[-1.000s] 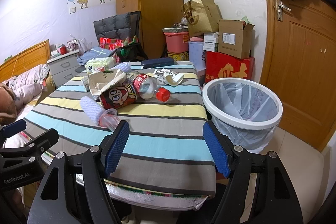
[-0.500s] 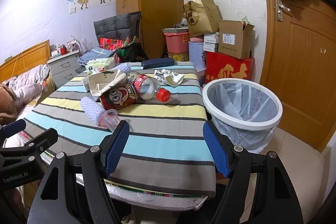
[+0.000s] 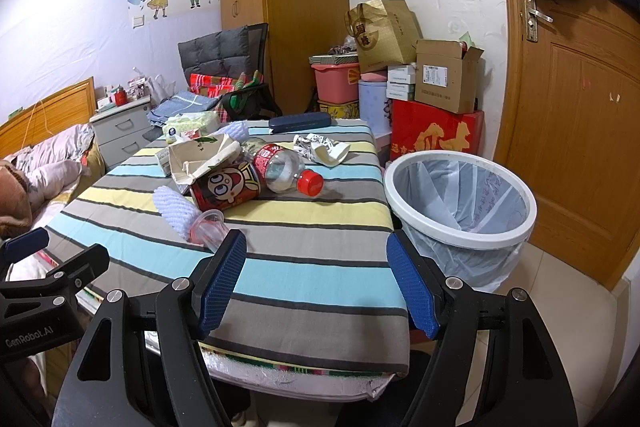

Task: Collect trash

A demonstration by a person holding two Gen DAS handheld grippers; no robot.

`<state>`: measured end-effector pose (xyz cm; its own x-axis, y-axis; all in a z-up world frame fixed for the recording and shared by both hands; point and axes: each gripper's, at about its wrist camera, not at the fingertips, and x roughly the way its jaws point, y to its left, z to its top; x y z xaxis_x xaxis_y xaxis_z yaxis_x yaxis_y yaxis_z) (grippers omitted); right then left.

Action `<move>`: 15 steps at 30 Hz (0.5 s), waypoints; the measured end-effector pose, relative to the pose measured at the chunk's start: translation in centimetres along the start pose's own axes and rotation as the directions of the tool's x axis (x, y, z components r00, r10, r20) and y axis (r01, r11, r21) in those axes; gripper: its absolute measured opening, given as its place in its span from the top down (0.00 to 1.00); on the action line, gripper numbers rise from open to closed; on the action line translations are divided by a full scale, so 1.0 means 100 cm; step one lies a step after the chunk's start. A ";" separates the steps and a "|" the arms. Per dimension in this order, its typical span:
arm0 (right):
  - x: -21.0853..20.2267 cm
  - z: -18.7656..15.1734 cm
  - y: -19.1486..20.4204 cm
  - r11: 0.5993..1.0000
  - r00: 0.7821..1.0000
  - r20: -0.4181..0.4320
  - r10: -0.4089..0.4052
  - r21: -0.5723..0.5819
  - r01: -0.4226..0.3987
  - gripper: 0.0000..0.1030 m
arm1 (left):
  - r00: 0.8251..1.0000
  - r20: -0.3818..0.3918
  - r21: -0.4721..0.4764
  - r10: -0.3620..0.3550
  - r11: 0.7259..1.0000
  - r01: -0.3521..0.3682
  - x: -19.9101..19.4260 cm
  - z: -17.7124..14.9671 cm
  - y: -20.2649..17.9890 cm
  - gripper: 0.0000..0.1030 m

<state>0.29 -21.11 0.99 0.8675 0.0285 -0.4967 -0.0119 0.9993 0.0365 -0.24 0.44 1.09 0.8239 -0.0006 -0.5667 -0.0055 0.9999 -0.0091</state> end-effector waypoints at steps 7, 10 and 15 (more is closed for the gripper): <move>0.000 0.000 0.000 1.000 1.000 -0.002 0.001 -0.003 -0.001 0.28 | 1.000 0.001 -0.002 0.000 1.000 0.000 -0.001 0.001 0.001 0.00; 0.001 0.001 0.001 1.000 1.000 -0.001 0.002 -0.008 -0.002 0.28 | 1.000 -0.002 -0.003 0.002 1.000 -0.002 -0.001 0.001 0.001 0.00; 0.005 0.001 0.003 1.000 1.000 -0.006 0.017 -0.017 -0.017 0.28 | 1.000 -0.019 -0.012 0.002 1.000 -0.002 0.004 0.002 0.005 0.00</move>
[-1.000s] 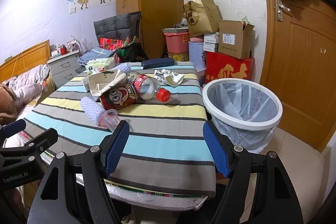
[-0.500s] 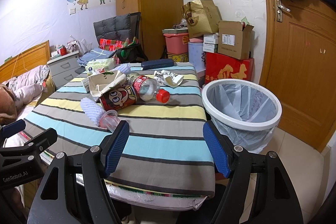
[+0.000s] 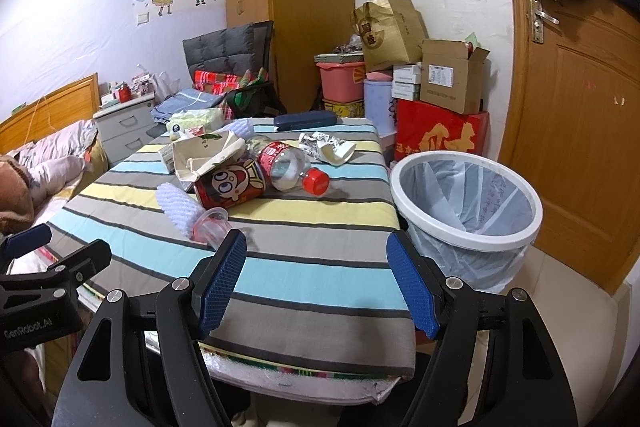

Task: Collect trash

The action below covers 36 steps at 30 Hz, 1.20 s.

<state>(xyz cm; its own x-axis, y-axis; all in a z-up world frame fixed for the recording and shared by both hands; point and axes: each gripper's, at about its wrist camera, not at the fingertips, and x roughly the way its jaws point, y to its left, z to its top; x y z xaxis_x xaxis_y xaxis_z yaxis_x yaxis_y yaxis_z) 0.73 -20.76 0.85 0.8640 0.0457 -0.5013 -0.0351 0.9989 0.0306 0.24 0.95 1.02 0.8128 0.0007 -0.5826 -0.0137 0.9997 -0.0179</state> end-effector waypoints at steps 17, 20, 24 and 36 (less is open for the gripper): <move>0.067 -0.007 0.035 0.968 0.959 -0.178 0.222 -0.075 -0.238 0.28 | 0.996 -0.083 -0.090 -0.038 0.995 0.030 0.065 0.032 0.053 0.01; 0.076 -0.006 0.047 0.955 0.949 -0.209 0.235 -0.133 -0.265 0.28 | 0.986 -0.133 -0.110 -0.097 0.990 0.083 0.085 0.039 0.054 0.01; 0.090 -0.007 0.056 0.942 0.926 -0.276 0.259 -0.142 -0.306 0.31 | 0.981 -0.163 -0.110 -0.103 0.990 0.086 0.104 0.047 0.050 0.01; 0.096 -0.004 0.039 0.954 0.923 -0.302 0.238 -0.104 -0.280 0.66 | 0.960 -0.236 -0.151 -0.150 0.982 0.117 0.150 0.063 0.031 0.01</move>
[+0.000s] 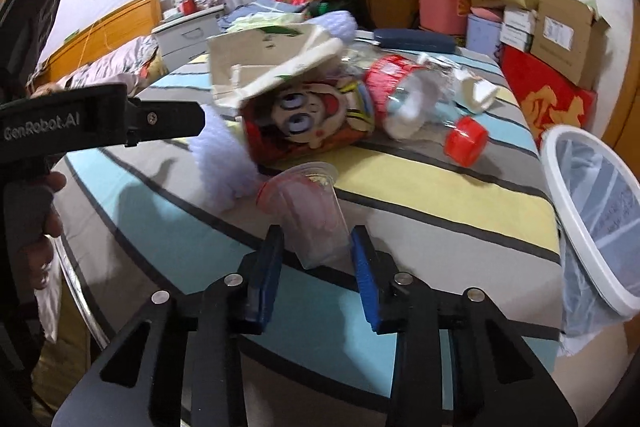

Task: Collect trash
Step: 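Grasp the clear plastic cup with the right tool while the left tool grasps the white foam net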

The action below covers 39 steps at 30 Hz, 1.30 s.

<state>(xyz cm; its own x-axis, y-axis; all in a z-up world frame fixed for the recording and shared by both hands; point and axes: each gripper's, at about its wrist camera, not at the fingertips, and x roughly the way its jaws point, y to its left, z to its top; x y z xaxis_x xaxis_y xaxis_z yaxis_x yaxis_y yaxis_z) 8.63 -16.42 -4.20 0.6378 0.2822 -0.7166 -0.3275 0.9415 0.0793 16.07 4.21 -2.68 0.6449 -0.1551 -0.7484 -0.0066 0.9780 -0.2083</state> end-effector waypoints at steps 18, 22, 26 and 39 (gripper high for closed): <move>-0.005 0.007 -0.023 0.997 0.999 0.025 -0.034 0.075 0.032 0.66 | 0.991 -0.094 0.053 0.098 0.994 -0.094 0.026 -0.011 -0.001 0.17; -0.005 0.007 -0.024 0.997 1.000 0.019 -0.023 0.080 0.022 0.66 | 0.989 -0.107 0.018 0.101 0.995 -0.100 0.023 -0.008 0.010 0.19; -0.002 0.008 -0.026 0.996 1.000 0.014 -0.020 0.091 0.018 0.66 | 0.990 -0.074 -0.093 0.117 0.988 -0.124 0.031 0.004 0.022 0.19; -0.003 0.009 -0.031 0.995 1.000 0.014 -0.017 0.098 0.015 0.66 | 0.991 -0.055 -0.107 0.123 0.986 -0.128 0.035 0.011 0.025 0.68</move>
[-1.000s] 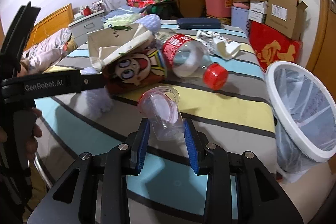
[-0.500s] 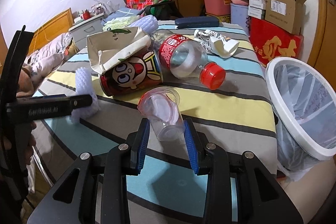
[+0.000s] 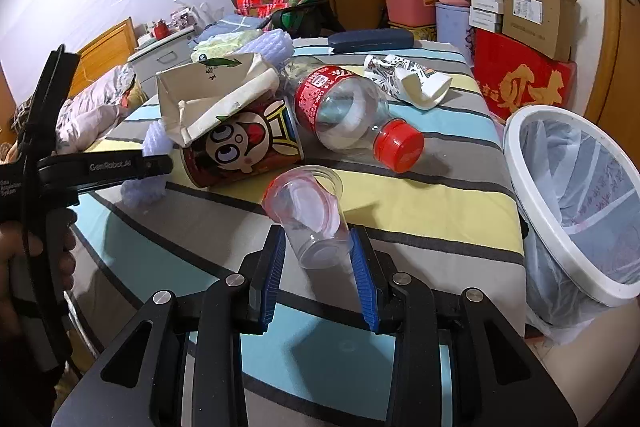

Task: Collect trash
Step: 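Grasp the clear plastic cup with the right tool while the left tool grasps the white foam net, then carry the cup and foam net in both tools over the white trash bin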

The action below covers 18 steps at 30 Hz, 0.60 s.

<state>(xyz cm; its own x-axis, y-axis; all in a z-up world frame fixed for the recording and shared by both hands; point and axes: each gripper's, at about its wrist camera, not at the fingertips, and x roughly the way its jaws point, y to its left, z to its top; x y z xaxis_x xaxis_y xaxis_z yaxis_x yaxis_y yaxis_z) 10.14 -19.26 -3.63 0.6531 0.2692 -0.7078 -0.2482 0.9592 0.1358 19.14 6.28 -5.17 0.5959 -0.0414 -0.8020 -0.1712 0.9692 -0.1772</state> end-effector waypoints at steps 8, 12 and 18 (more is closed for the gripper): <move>-0.007 0.001 -0.007 1.000 1.000 0.022 -0.001 0.019 0.001 0.67 | 0.999 0.042 0.067 -0.006 0.998 0.003 -0.020 -0.014 -0.009 0.71; -0.016 0.003 -0.010 1.000 0.999 0.046 -0.006 0.023 0.005 0.68 | 0.997 0.070 0.102 -0.037 0.994 0.030 -0.040 -0.020 -0.018 0.71; -0.028 0.007 -0.018 0.999 0.996 0.090 -0.025 0.033 0.022 0.72 | 0.990 0.116 0.150 -0.076 0.987 0.058 -0.067 -0.025 -0.034 0.71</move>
<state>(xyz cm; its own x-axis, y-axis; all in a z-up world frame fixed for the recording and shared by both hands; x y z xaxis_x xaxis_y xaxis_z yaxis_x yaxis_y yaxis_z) 9.26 -21.70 -1.37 0.7205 0.2521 -0.6460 -0.2103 0.9671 0.1429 13.76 2.71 -0.60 0.6944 -0.0864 -0.7144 -0.0163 0.9906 -0.1356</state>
